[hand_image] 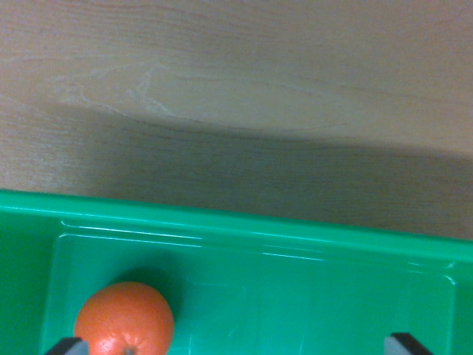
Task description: Pick fruit
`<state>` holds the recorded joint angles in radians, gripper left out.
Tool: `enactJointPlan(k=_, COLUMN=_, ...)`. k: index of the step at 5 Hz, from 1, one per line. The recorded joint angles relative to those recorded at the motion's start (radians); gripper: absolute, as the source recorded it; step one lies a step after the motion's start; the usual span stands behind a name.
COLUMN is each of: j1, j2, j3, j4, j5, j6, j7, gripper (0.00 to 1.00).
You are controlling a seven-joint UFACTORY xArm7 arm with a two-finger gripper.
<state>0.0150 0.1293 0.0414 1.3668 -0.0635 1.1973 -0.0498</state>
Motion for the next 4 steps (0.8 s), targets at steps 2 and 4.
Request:
enactJointPlan(k=2, j1=0.005, j2=0.018, j3=0.006, j4=-0.038, j5=0.0047, j6=-0.046, j7=-0.015, gripper=0.0)
enactJointPlan(k=4, j1=0.0099, j2=0.037, j3=0.012, j4=-0.077, j5=0.0093, j6=-0.093, j7=-0.03, gripper=0.0)
